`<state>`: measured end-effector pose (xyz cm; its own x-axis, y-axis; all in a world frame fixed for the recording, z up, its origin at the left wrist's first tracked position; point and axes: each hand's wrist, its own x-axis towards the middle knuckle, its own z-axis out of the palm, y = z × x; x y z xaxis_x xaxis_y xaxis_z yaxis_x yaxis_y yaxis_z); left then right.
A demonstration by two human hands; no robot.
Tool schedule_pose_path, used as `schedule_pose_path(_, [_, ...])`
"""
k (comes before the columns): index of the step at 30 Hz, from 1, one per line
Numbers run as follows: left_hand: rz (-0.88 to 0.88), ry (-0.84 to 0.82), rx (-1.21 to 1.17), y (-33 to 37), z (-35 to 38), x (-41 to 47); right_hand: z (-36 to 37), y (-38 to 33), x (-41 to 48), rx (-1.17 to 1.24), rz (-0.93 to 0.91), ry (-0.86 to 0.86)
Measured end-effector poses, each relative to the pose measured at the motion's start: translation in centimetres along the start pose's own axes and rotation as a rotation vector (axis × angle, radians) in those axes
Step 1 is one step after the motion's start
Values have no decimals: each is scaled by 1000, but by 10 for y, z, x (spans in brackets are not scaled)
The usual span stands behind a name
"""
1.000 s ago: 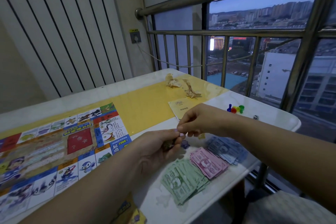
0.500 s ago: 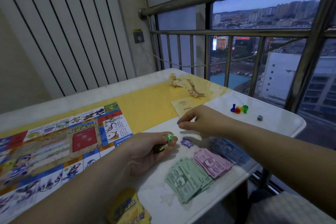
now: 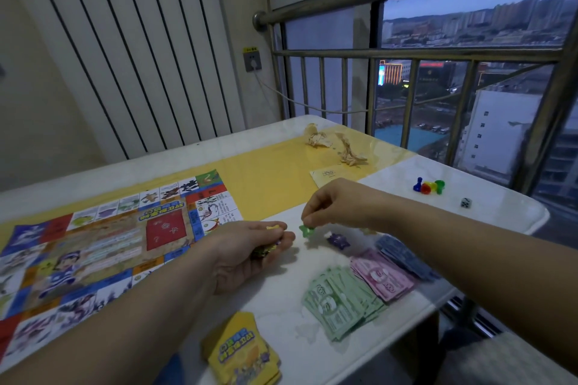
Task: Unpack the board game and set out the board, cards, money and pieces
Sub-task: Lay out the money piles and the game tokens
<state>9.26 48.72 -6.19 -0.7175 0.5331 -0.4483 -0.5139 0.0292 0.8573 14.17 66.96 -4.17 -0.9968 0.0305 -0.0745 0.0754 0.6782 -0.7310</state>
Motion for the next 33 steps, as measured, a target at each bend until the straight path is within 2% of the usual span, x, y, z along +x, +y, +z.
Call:
schedule_pose_path(3, [4, 35, -33, 2, -5, -1, 11, 0, -2, -58, -24, -97])
schedule_pose_path(6, [-59, 14, -160, 4, -5, -4, 13, -4, 0, -111, -86, 47])
schedule_pose_path(8, [-103, -15, -227, 5, -3, -6, 7, -7, 2, -45, -70, 115])
schedule_pose_path(12, [-153, -118, -288, 7, 5, -12, 4, -8, 2, -11, -32, 26])
schedule_pose_path(16, [-98, -175, -167, 7, 14, -13, 0, -8, -3, 5, -40, 3])
schedule_pose_path(22, [39, -157, 8, 10, 39, -7, -25, -6, -15, 27, -29, -14])
schedule_pose_path(30, [86, -123, 126, 4, 69, 6, -40, 9, -23, -39, -8, 86])
schedule_pose_path(33, [70, -107, 97, 0, 72, 11, -45, 18, -26, 48, 38, 80])
